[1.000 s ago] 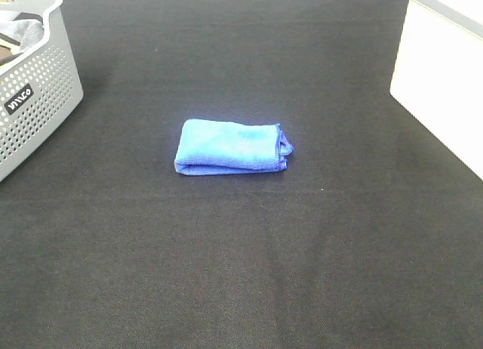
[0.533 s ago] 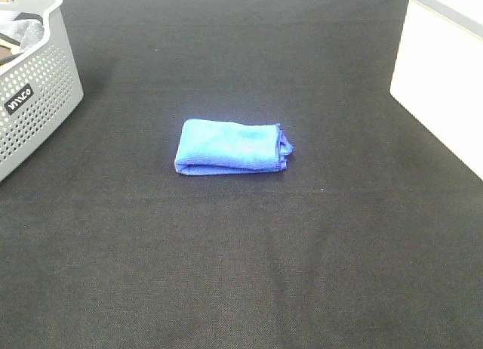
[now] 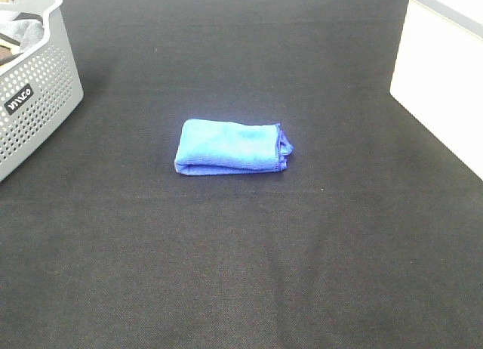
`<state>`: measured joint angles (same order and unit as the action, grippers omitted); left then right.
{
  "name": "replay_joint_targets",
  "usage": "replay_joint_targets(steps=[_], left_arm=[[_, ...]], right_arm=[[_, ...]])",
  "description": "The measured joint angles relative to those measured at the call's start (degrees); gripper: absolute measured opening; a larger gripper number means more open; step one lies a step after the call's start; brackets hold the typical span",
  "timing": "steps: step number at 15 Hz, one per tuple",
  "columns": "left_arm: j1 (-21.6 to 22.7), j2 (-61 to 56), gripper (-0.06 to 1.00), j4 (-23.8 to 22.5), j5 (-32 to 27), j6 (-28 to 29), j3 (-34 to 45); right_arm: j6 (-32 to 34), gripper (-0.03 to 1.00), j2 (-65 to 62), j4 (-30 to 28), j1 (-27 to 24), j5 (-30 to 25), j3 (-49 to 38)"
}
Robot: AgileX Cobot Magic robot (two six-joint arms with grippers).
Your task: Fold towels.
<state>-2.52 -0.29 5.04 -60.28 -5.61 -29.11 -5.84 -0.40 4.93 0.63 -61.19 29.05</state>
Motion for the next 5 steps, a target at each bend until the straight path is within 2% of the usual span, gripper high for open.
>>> replay_joint_targets(steps=[5], left_arm=[[0.0,0.0,0.6,0.0,0.0,0.0,0.0]], right_arm=[[0.0,0.87,0.0,0.0,0.0,0.0,0.0]])
